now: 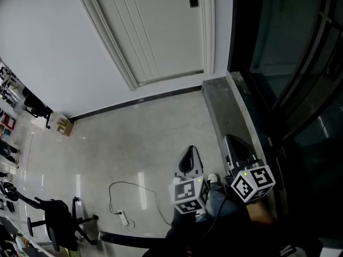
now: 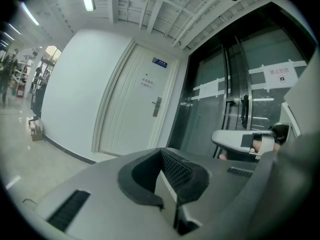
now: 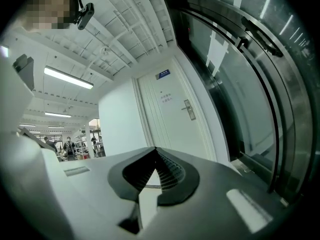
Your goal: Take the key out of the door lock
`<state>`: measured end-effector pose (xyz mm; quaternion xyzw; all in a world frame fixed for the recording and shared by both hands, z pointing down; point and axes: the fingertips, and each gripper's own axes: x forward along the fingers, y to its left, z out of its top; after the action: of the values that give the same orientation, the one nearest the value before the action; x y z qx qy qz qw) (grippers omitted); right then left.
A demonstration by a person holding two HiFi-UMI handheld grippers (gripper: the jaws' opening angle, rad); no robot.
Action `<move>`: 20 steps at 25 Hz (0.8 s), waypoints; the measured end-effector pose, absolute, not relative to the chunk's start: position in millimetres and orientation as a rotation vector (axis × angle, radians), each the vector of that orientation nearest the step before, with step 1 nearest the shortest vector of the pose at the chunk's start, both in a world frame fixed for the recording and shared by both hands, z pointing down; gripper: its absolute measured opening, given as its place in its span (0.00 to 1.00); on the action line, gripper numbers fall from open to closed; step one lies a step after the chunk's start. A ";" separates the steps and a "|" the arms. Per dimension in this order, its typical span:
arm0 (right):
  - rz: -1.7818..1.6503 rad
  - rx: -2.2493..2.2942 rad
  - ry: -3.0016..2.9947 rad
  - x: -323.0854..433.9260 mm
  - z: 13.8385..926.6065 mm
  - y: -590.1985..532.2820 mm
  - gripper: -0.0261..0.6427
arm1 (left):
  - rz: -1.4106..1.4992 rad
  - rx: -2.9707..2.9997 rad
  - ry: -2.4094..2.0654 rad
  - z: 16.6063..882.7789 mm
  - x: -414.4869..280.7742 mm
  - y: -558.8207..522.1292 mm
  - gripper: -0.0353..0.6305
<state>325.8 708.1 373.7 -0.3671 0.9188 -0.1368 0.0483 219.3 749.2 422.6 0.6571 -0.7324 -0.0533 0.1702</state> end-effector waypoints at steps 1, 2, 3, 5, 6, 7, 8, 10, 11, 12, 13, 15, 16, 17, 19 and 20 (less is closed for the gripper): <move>-0.408 -1.117 2.801 323.0 374.6 696.3 0.04 | -0.151 1.865 -2.081 424.7 216.9 737.7 0.05; -0.402 -1.114 2.798 320.3 375.1 683.2 0.04 | -0.148 1.866 -2.082 426.0 214.9 724.7 0.05; -0.398 -1.110 2.795 317.2 375.4 669.1 0.04 | -0.143 1.870 -2.081 426.7 212.9 710.2 0.05; -0.397 -1.089 2.805 308.7 376.0 638.4 0.04 | -0.136 1.876 -2.075 426.3 207.5 677.5 0.05; -0.395 -1.070 2.819 303.8 375.4 622.6 0.04 | -0.141 1.878 -2.071 424.3 204.5 660.0 0.05; -0.388 -1.051 2.833 299.5 374.0 607.2 0.04 | -0.153 1.878 -2.068 421.3 201.6 642.9 0.05; -0.377 -1.037 2.845 296.1 372.2 592.6 0.04 | -0.168 1.876 -2.067 417.7 199.3 626.9 0.05; -0.349 -1.017 2.870 290.5 368.7 564.6 0.04 | -0.199 1.869 -2.056 411.1 196.7 597.2 0.05; -0.333 -1.009 2.885 287.8 367.4 550.6 0.04 | -0.212 1.867 -2.045 409.0 196.6 582.7 0.05; -0.317 -1.004 2.899 285.5 366.0 536.2 0.04 | -0.221 1.870 -2.035 407.7 196.8 568.2 0.05; -0.301 -1.005 2.907 284.2 364.5 521.9 0.04 | -0.224 1.877 -2.027 406.7 197.3 554.1 0.05; -0.292 -1.016 2.906 284.2 363.9 496.7 0.04 | -0.217 1.887 -2.020 406.7 198.6 530.2 0.05; -0.301 -1.016 2.903 284.4 365.3 486.3 0.04 | -0.215 1.889 -2.012 407.8 199.0 520.5 0.05; -0.315 -1.010 2.898 284.1 366.7 477.0 0.04 | -0.222 1.888 -1.998 409.0 198.9 511.6 0.05; -0.340 -0.986 2.885 281.9 368.0 460.7 0.04 | -0.252 1.877 -1.970 411.5 195.6 496.3 0.05; -0.346 -0.977 2.878 280.2 367.9 452.9 0.04 | -0.261 1.869 -1.966 412.8 192.2 489.3 0.05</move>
<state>280.2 452.9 367.9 -0.3190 0.9401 -0.1129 0.0414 192.2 489.3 412.8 0.6709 -0.7059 -0.0937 0.2066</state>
